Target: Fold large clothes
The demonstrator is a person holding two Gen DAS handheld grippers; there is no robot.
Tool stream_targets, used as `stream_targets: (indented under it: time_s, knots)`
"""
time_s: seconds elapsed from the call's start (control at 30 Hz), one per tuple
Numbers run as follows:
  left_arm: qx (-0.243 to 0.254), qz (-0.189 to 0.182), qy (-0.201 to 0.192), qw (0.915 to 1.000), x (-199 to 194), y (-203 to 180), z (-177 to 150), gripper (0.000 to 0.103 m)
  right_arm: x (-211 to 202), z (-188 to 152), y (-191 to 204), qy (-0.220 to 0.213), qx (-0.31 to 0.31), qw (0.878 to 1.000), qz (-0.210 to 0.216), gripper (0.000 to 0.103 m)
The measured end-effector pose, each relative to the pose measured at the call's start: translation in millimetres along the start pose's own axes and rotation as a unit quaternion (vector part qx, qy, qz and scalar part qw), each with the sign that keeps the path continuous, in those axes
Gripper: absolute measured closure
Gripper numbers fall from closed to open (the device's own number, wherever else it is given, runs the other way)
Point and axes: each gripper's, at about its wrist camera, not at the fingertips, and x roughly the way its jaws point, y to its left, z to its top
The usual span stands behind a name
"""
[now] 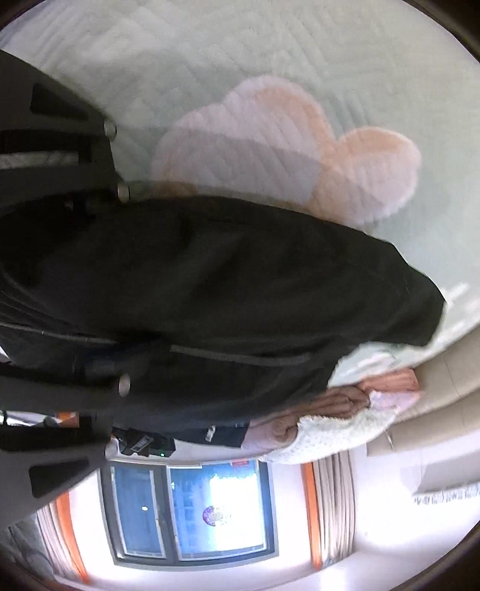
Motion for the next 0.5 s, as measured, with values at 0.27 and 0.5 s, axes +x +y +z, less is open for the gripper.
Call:
stream_targets:
  time_s: [0.27, 0.5]
  knots:
    - [0.007, -0.011, -0.014, 0.9998, -1.1, 1.4, -0.4, 0.054, -1.8, -9.9, 6.5, 0.002, -0.026, 1.000, -0.016, 0.038]
    - [0.051, 0.005, -0.075, 0.9959, -7.9, -12.3, -14.1, 0.066, 0.7, -14.2, 8.0, -0.037, -0.067, 0.997, -0.014, 0.048]
